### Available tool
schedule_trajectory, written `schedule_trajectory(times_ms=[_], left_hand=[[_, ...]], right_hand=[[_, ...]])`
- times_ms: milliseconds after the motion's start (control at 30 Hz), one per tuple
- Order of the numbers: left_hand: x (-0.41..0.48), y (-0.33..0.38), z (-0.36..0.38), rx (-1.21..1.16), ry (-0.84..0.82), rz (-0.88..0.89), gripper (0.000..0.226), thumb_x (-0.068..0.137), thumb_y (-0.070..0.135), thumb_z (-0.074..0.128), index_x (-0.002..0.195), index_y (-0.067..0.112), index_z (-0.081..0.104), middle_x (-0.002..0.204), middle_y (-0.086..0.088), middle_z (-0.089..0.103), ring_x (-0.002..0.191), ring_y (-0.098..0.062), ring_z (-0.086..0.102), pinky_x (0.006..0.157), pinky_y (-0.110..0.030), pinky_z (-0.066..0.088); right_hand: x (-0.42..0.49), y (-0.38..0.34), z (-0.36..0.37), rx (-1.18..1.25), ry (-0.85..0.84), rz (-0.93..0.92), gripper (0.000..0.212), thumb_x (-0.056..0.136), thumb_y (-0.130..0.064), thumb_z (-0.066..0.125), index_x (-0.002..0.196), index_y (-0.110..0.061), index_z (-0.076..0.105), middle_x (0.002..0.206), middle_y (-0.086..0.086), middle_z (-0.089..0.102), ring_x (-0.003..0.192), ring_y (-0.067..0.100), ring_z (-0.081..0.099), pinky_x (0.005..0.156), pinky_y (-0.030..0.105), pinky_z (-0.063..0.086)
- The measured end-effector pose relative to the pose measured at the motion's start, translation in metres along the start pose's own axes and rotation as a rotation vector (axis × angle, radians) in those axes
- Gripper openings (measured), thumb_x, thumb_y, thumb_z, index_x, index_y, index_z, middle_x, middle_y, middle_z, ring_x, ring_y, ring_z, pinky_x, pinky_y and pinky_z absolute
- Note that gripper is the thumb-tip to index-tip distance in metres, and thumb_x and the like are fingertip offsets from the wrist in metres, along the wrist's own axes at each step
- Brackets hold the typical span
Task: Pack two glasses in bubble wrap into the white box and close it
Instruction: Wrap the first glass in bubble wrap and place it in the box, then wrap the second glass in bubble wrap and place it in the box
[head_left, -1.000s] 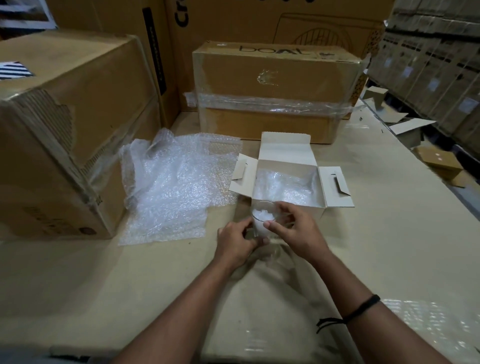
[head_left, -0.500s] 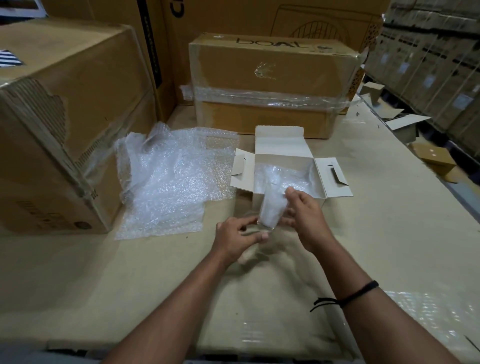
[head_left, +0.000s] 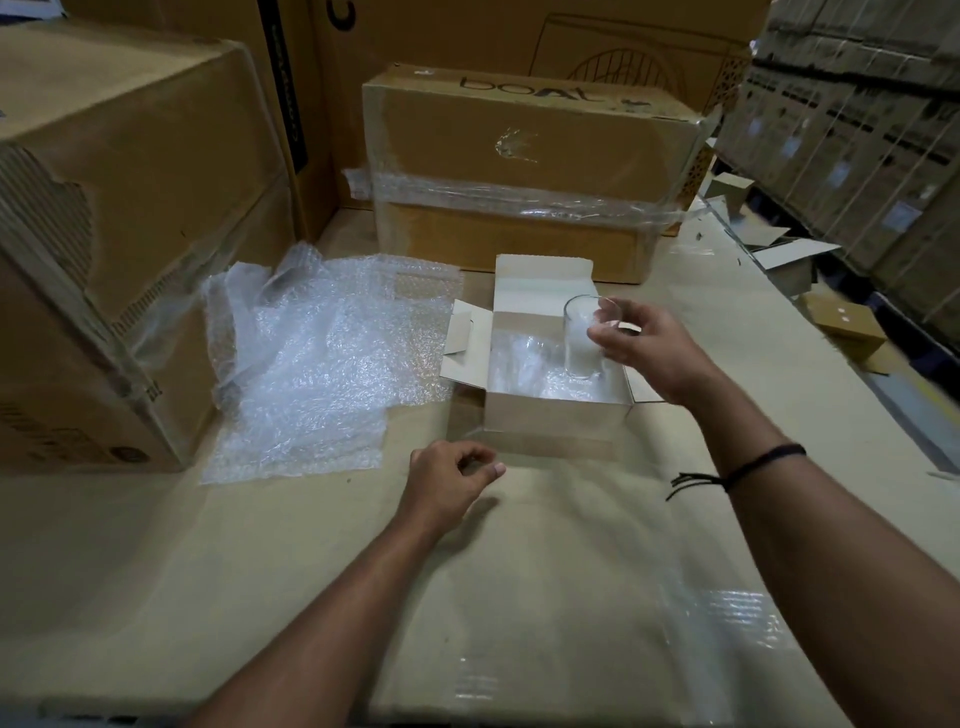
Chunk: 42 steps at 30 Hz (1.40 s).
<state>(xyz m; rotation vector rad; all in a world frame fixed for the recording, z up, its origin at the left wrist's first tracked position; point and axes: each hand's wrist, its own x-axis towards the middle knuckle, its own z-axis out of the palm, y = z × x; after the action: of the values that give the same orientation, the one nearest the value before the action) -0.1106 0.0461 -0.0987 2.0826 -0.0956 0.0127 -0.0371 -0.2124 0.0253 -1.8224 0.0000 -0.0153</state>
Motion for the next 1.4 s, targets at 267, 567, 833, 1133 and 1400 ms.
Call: schedule_trajectory(times_ms=[267, 567, 833, 1133, 1400], left_hand=[[0.002, -0.002, 0.001, 0.046, 0.014, -0.046, 0.032, 0.066, 0.057, 0.066, 0.085, 0.033, 0.075, 0.076, 0.010, 0.069, 0.082, -0.016, 0.063, 0.081, -0.037, 0.053], [0.005, -0.003, 0.003, 0.038, 0.024, -0.054, 0.021, 0.069, 0.049, 0.073, 0.083, 0.033, 0.075, 0.075, 0.010, 0.067, 0.082, -0.018, 0.062, 0.084, -0.043, 0.051], [0.002, 0.005, 0.000, 0.021, 0.029, -0.042, 0.009, 0.075, 0.033, 0.079, 0.082, 0.029, 0.076, 0.070, 0.018, 0.063, 0.078, -0.011, 0.063, 0.088, -0.044, 0.049], [0.000, 0.005, -0.001, 0.035, 0.016, -0.051, 0.007, 0.066, 0.060, 0.066, 0.070, 0.054, 0.065, 0.075, 0.014, 0.067, 0.085, -0.016, 0.062, 0.083, -0.041, 0.052], [-0.001, 0.002, -0.001, 0.029, -0.008, -0.055, 0.016, 0.064, 0.062, 0.064, 0.072, 0.049, 0.067, 0.076, 0.011, 0.068, 0.085, -0.017, 0.063, 0.082, -0.041, 0.053]], right_hand=[[0.030, 0.019, -0.001, -0.855, -0.210, -0.162, 0.073, 0.076, -0.019, 0.081, 0.140, -0.021, 0.046, 0.135, 0.002, 0.056, 0.123, 0.023, 0.053, 0.097, 0.031, 0.043], [0.034, 0.031, -0.006, -1.211, -0.496, -0.206, 0.059, 0.078, -0.003, 0.068, 0.131, -0.027, 0.057, 0.138, -0.002, 0.056, 0.122, 0.024, 0.054, 0.096, 0.029, 0.042], [0.025, 0.034, 0.000, -1.301, -0.187, -0.210, 0.032, 0.089, -0.023, 0.066, 0.121, -0.025, 0.068, 0.119, 0.004, 0.069, 0.110, 0.026, 0.061, 0.092, 0.034, 0.046], [0.026, 0.044, 0.007, -1.217, -0.188, -0.178, 0.026, 0.087, -0.015, 0.066, 0.112, -0.020, 0.073, 0.118, 0.008, 0.069, 0.106, 0.031, 0.062, 0.088, 0.039, 0.051], [-0.013, 0.029, 0.027, -1.083, 0.042, -0.245, 0.036, 0.094, -0.020, 0.058, 0.129, -0.014, 0.061, 0.134, 0.006, 0.059, 0.122, 0.029, 0.054, 0.100, 0.035, 0.039]])
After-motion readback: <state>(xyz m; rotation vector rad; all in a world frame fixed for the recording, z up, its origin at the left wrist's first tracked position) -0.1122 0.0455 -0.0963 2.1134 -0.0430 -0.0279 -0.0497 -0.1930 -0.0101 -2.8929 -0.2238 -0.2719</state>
